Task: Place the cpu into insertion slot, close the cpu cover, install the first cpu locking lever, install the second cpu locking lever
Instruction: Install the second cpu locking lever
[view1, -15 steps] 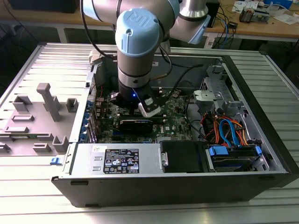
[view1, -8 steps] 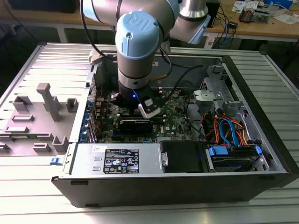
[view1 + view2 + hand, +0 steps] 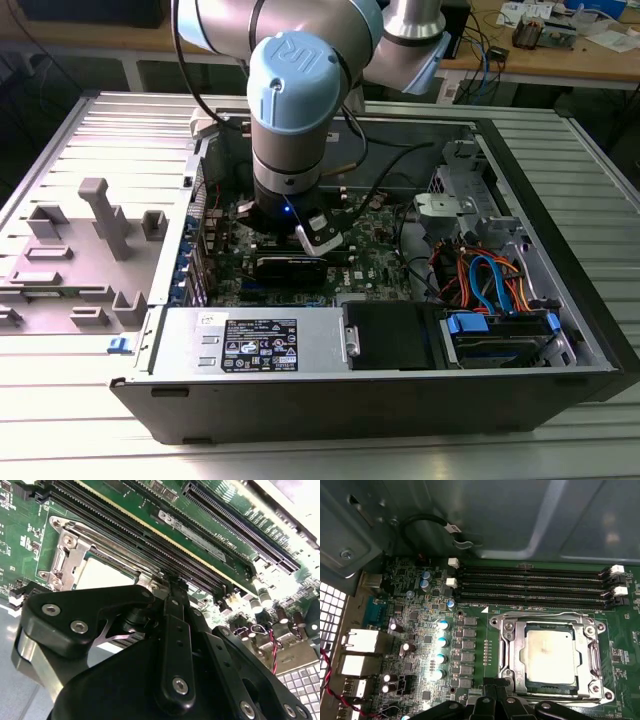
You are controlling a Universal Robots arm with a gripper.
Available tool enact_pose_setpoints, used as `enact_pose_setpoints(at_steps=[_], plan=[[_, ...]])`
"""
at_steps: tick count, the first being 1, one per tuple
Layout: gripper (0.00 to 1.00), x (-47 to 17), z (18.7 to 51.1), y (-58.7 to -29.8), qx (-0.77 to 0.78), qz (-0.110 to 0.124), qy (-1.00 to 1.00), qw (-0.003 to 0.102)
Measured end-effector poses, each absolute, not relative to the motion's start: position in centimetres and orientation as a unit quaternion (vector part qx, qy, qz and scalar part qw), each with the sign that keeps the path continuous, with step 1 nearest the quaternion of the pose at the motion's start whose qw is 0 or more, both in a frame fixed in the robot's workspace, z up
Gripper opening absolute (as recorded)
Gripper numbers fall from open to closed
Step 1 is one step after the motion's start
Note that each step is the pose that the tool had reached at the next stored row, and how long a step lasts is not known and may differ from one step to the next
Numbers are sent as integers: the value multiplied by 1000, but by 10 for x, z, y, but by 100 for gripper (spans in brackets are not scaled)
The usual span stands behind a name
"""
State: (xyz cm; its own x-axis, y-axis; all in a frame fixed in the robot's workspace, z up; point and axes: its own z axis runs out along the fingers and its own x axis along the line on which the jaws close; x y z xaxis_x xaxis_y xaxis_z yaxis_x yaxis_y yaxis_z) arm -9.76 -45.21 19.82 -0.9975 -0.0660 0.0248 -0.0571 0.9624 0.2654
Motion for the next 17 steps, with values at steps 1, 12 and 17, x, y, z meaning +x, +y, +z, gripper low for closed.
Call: enact_pose_setpoints(at_steps=[1, 12, 17], plan=[[11, -98, 198, -452, 31, -132, -991, 17], [11, -99, 211, -452, 31, -110, -993, 17], [11, -99, 221, -452, 31, -110, -993, 18]])
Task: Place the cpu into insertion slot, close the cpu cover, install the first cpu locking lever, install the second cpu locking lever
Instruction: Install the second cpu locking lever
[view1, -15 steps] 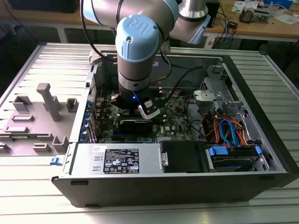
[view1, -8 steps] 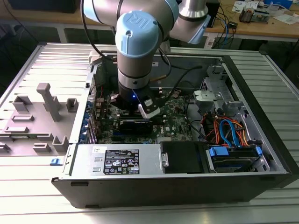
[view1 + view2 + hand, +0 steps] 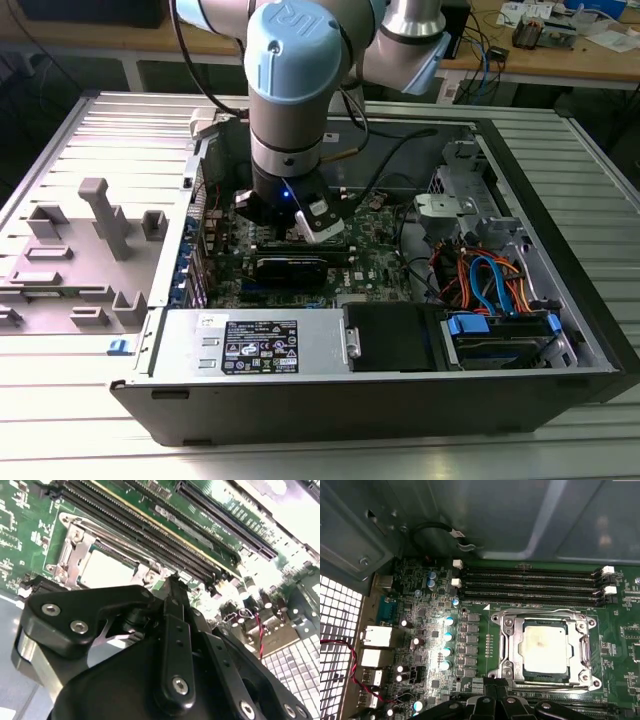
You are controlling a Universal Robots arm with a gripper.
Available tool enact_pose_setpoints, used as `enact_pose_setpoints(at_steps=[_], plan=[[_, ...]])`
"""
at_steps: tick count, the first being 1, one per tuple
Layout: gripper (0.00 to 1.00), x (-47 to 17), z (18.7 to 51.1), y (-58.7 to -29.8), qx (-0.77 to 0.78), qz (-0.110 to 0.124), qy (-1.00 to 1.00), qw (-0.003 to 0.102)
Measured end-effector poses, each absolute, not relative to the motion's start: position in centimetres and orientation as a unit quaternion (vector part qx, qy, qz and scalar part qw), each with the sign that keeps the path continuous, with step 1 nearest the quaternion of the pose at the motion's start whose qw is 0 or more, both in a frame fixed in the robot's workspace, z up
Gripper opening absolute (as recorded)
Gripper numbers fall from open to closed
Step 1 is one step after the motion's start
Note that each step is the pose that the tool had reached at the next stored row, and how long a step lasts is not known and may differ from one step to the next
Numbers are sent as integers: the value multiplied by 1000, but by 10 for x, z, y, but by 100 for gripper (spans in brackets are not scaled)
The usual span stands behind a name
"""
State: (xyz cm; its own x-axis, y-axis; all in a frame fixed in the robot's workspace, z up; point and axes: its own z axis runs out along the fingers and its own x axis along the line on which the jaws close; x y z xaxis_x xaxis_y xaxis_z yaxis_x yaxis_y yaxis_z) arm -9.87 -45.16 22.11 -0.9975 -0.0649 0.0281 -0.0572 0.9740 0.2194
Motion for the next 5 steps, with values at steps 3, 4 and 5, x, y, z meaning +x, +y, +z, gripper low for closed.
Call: enact_pose_setpoints(at_steps=[3, 4, 5], plan=[[11, -99, 221, -452, 31, -110, -993, 18], [11, -99, 221, -452, 31, -110, -993, 18], [11, -99, 221, -452, 31, -110, -993, 18]])
